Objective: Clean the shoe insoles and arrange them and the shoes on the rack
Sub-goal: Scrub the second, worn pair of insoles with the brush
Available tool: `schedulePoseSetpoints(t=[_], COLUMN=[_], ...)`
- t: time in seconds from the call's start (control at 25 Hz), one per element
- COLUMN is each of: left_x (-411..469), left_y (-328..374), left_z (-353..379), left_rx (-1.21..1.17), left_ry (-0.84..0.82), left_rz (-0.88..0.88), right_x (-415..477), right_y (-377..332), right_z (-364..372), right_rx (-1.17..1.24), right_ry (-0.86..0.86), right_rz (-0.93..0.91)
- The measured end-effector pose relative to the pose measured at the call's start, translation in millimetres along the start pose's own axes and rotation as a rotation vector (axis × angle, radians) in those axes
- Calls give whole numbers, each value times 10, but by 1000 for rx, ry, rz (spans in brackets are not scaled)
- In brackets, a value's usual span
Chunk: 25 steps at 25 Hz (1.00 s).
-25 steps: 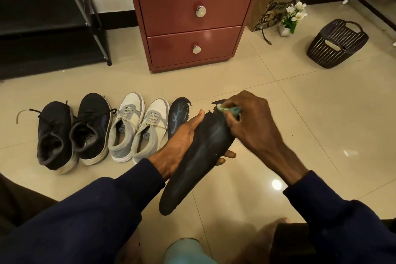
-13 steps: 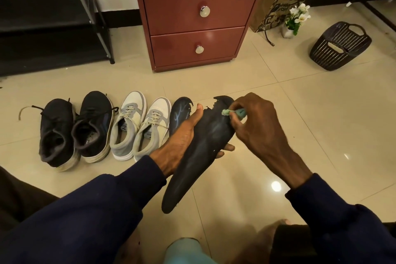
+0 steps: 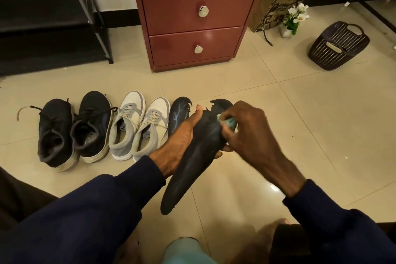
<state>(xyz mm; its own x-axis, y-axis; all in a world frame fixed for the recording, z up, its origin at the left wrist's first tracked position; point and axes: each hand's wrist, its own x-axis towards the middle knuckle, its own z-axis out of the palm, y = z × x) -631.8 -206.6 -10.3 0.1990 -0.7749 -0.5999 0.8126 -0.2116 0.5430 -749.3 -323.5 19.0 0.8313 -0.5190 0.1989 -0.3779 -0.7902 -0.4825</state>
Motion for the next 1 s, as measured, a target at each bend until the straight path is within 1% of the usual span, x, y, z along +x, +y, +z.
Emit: schedulePoseSetpoints(t=[0.08,0.12,0.16,0.24,0.28,0.32,0.36,0.44,0.48,0.52,0.56,0.64,0.68,0.72,0.76,0.84,0.88,0.92,1.0], left_x=[0,5,-7,-23,-33,-47,-51,-42,-38,-30,-50,-65,-66,-83,-80,-59,-64,-60,-77], left_y=[-2,-1,5,8,10,13,18,19,15,12,18,23,24,29,32,28,28,26,27], left_z=[-19,-29,-20,-21,-7,10,14,-5,-17,-24,-11,-14,-7,7,18,14,15,7,-5], left_rx=[-51,-62,-58,-15,2,2,-19,-79,-91,-85,-68,-30,-17,-15,-29,-79,-90,-76,-23], left_ry=[22,22,19,-14,-30,-31,-18,2,0,3,-3,-39,-55,-63,-55,-34,-29,-24,-45], left_rz=[28,38,31,-2,-14,-20,-14,23,33,31,9,-35,-44,-44,-34,-7,-5,-7,-39], right_x=[-115,-112,-67,53,78,62,17,-124,-157,-122,-53,75,93,72,23,-111,-124,-82,53], right_y=[-165,-164,-106,79,143,150,96,-123,-166,-143,-63,123,168,156,84,-119,-137,-85,120], right_z=[95,97,73,0,-32,-34,6,109,125,96,61,-34,-60,-51,-9,78,88,70,-8], right_rx=[78,86,67,-25,-48,-28,22,124,134,126,97,-29,-58,-45,5,116,133,125,45], right_ry=[-171,-201,-164,16,80,100,67,-126,-205,-224,-170,23,88,106,60,-138,-192,-176,4], right_rz=[-116,-140,-128,-44,6,34,18,-90,-128,-131,-96,5,45,55,29,-76,-111,-106,-16])
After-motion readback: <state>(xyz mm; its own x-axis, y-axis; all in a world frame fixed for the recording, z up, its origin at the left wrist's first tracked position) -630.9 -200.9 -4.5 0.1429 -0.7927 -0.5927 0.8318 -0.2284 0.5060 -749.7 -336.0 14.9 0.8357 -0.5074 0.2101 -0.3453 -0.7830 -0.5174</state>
